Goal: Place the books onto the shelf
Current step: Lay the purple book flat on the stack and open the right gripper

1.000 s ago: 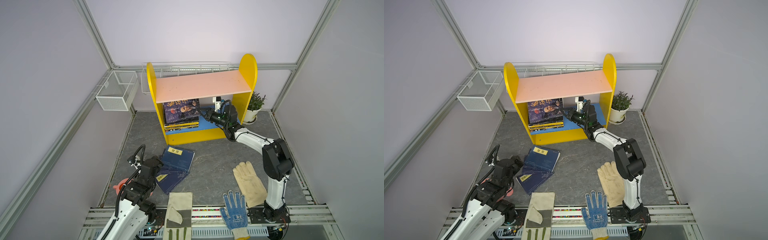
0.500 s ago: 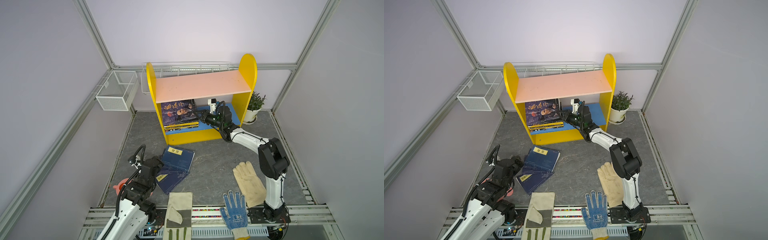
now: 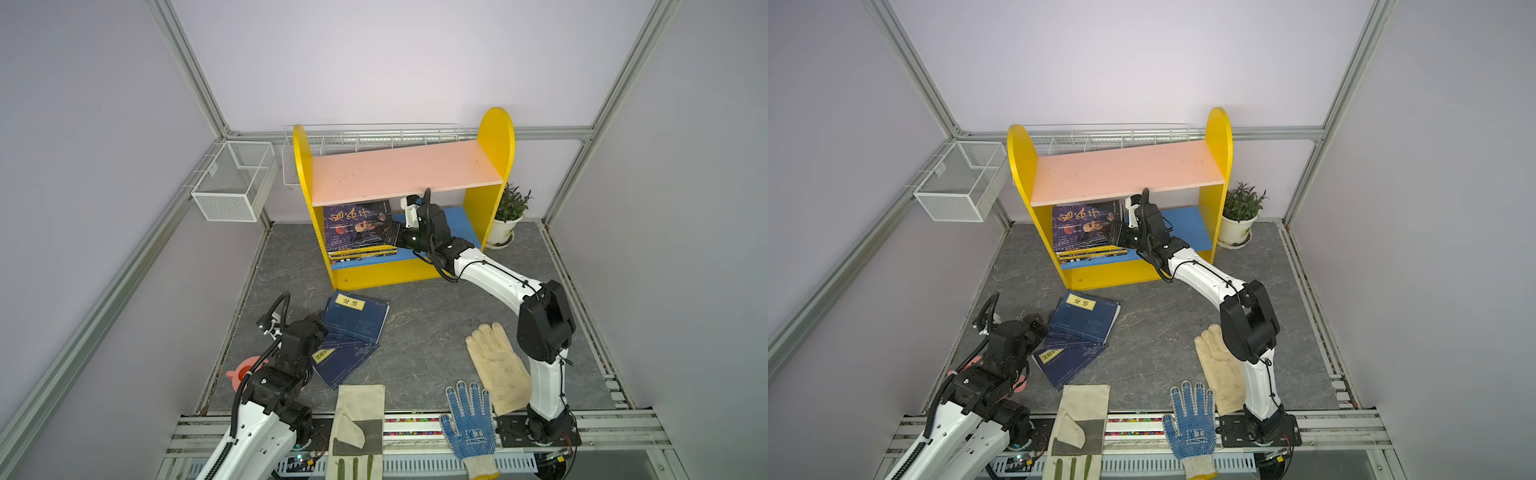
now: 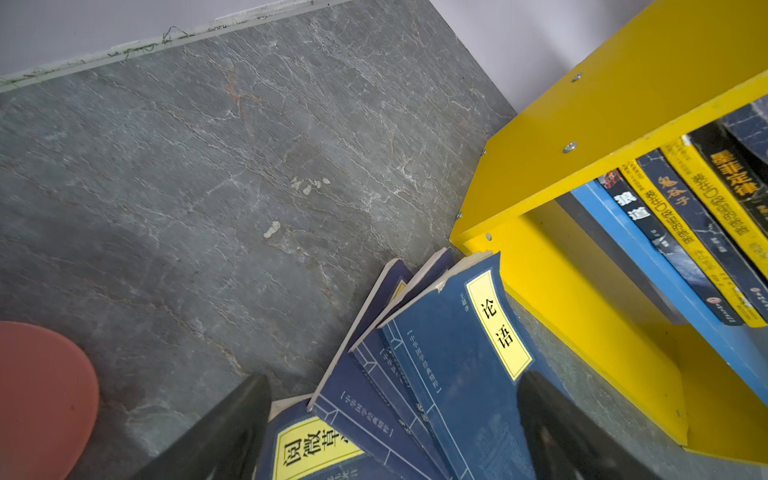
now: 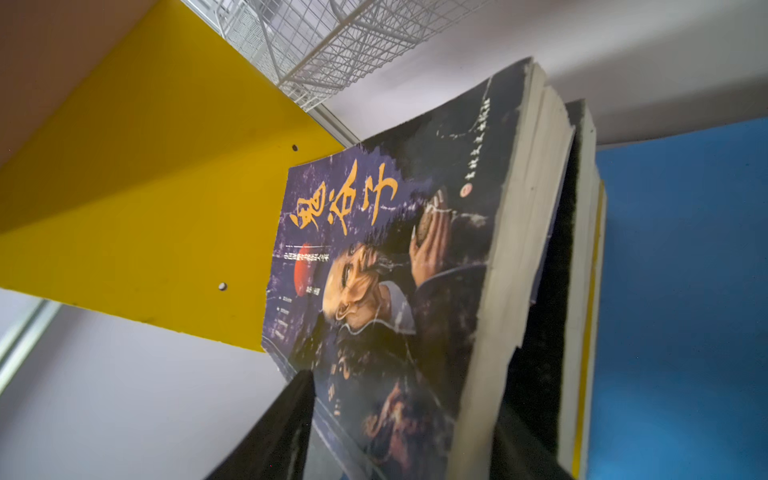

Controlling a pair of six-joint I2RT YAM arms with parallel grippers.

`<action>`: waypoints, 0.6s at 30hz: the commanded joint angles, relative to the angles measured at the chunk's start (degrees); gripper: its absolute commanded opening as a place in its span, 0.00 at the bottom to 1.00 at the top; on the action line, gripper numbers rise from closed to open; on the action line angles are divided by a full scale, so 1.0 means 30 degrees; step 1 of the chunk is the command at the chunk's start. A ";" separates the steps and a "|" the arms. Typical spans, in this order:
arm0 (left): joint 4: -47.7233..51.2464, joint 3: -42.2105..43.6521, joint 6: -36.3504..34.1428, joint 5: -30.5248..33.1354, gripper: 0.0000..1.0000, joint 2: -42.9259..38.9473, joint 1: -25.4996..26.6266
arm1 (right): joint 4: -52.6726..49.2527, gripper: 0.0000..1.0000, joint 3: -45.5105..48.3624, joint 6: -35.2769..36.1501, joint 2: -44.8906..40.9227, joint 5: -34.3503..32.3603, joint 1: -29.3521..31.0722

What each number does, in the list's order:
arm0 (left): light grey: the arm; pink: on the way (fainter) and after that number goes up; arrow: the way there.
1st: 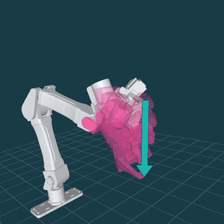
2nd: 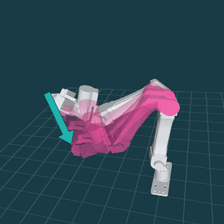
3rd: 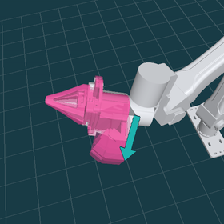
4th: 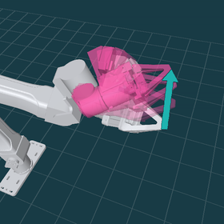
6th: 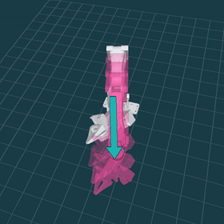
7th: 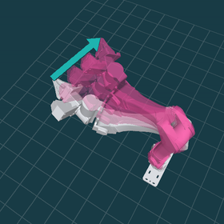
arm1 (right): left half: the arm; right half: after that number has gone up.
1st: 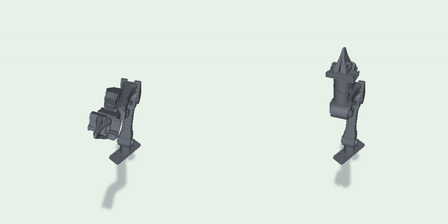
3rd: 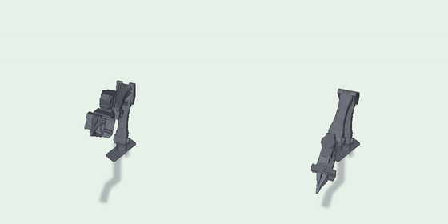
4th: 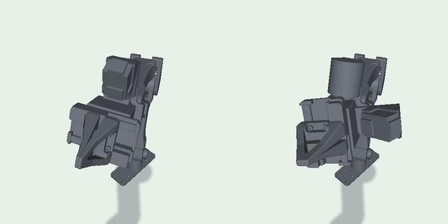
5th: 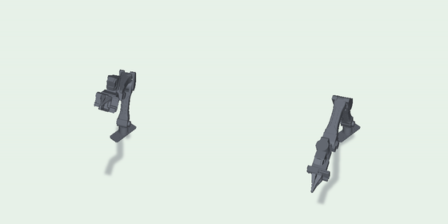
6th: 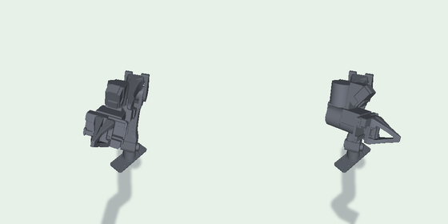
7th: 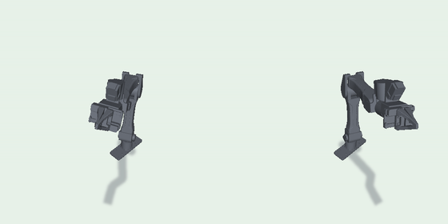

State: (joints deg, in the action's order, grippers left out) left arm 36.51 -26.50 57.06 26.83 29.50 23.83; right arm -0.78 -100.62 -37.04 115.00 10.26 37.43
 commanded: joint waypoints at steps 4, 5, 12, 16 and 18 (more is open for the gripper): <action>0.0163 0.0103 0.0488 -0.0064 0.92 -0.0281 -0.0119 | -0.2959 0.70 -0.1261 0.3100 -0.1135 -0.2353 0.0125; 0.0163 0.0065 0.0478 -0.0066 0.92 -0.0256 -0.0108 | -0.3294 0.71 -0.1336 0.3318 -0.1148 -0.2671 0.0127; 0.0097 -0.0087 0.0387 -0.0074 0.92 -0.0251 -0.0122 | -0.3849 0.73 0.0081 0.4742 -0.2266 -0.3629 0.0217; 0.0106 -0.0131 0.0369 -0.0008 0.92 -0.0252 -0.0122 | -0.2609 0.71 0.2738 0.6169 -0.4449 -0.3798 0.0618; 0.0075 -0.0102 0.0360 0.0014 0.92 -0.0168 -0.0108 | -0.2898 0.67 0.3326 0.6707 -0.5036 -0.3633 0.0960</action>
State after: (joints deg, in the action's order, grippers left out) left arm 36.51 -26.50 57.06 26.52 29.23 23.83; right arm -11.57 -92.99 -21.85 103.85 -0.08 38.57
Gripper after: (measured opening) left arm 0.925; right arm 0.676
